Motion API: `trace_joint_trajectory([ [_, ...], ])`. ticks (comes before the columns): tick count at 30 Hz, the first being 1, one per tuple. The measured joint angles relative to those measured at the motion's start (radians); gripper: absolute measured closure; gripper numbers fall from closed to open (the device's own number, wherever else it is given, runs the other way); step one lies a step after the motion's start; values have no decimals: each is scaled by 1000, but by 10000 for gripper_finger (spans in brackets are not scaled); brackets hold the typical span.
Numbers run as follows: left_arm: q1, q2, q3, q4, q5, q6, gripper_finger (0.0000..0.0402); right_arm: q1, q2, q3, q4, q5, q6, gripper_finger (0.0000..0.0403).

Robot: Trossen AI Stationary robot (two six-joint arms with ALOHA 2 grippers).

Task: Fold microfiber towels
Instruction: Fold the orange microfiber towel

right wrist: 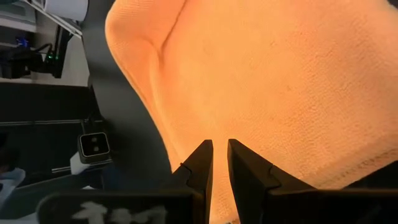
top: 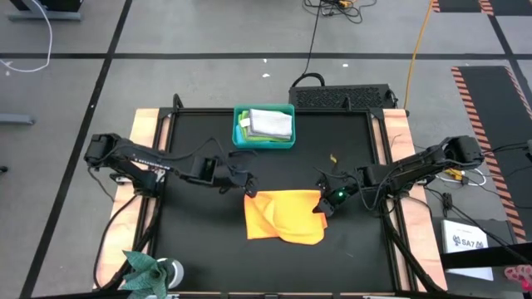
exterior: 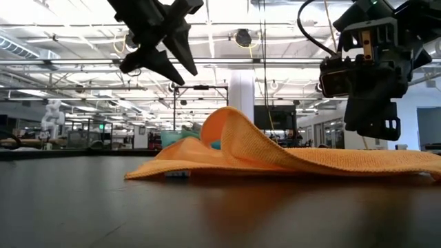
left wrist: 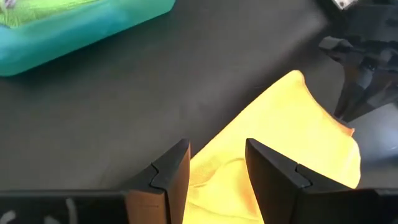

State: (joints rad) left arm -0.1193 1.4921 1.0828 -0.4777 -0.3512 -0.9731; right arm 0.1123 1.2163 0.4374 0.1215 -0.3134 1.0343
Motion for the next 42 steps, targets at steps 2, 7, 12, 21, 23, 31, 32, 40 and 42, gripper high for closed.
trace_joint_trajectory([
  [2, -11, 0, 0, 0, -9, -29, 245, 0, 0, 0, 0, 1, -5, 360],
  [7, -43, 0, 0, 1, -18, -95, 245, -1, 0, 0, 1, 0, -28, 360],
  [12, -75, 6, 0, 5, -57, -150, 245, -1, 0, 0, 2, -1, -30, 360],
  [21, -106, 91, 0, 43, -65, -240, 245, -2, 0, 0, 7, -31, -55, 360],
  [23, -118, 110, 1, 42, -57, -260, 245, -2, 0, 0, 7, -56, -63, 360],
  [31, -171, 198, 1, 77, -46, -281, 245, -2, -1, 0, 9, -58, -86, 360],
  [32, -173, 205, 0, 73, -46, -264, 245, -2, -1, 0, 9, -59, -85, 360],
  [40, -197, 214, 0, 113, -15, -8, 245, -2, -1, 0, 12, -58, -77, 360],
  [42, -198, 214, 0, 134, -15, 50, 245, -2, -1, 0, 7, -57, -75, 360],
])
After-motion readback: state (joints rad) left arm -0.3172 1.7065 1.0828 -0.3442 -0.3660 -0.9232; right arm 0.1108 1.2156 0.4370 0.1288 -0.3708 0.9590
